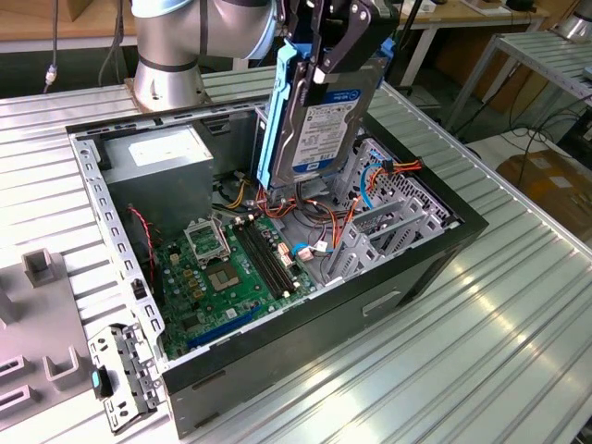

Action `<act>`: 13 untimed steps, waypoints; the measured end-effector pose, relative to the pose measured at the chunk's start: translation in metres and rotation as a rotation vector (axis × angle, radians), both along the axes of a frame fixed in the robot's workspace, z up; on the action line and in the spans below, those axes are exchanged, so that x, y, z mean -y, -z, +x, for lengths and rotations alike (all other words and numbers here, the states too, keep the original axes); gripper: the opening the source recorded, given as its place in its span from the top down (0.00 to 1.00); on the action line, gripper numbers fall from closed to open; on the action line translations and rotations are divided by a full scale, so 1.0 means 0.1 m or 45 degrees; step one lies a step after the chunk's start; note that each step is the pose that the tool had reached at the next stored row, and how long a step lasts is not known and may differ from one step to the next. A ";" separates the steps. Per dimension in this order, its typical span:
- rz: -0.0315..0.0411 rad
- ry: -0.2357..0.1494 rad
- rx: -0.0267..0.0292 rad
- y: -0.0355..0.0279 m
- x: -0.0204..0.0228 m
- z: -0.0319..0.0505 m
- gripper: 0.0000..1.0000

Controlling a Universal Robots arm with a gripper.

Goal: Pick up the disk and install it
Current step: 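Insert the disk into the insertion slot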

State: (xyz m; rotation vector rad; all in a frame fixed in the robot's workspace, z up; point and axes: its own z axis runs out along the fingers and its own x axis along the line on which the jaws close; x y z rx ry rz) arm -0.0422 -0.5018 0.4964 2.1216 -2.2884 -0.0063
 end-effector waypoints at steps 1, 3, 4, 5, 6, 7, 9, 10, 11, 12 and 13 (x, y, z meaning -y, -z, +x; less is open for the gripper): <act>-0.0001 0.000 0.0000 0.000 0.054 0.000 0.63; 0.0000 0.000 0.0000 0.000 0.089 -0.001 0.63; -0.0002 0.000 0.0000 0.000 0.089 0.000 0.63; -0.0001 0.000 0.0000 0.000 0.091 0.000 0.63; -0.0001 0.000 -0.0001 0.000 0.091 0.000 0.63; -0.0001 0.000 0.0000 0.000 0.092 0.000 0.63; -0.0001 0.000 0.0000 0.000 0.092 0.000 0.63; -0.0001 0.000 0.0000 0.000 0.092 0.000 0.63; -0.0002 0.000 0.0000 0.000 0.093 0.000 0.63; -0.0001 0.000 0.0000 0.000 0.093 0.000 0.63; -0.0001 0.000 0.0000 0.000 0.093 0.000 0.63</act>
